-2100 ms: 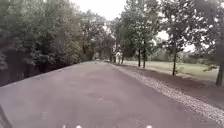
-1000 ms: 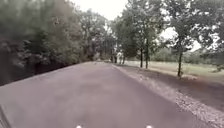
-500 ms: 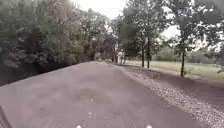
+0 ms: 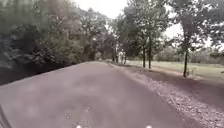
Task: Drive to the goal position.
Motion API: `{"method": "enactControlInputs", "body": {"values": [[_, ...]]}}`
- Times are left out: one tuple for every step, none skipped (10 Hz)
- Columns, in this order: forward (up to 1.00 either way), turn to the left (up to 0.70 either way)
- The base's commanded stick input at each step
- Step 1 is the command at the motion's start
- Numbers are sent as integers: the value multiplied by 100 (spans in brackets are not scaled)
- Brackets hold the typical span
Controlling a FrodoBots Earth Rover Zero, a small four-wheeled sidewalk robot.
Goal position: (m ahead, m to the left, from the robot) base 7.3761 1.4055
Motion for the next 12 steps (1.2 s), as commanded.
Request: {"method": "enactControlInputs", "body": {"values": [[70, 35], [70, 35], [70, 35], [70, 35], [70, 8], [70, 0], [70, 0], [70, 0], [70, 0], [70, 0], [70, 0], [70, 0]]}}
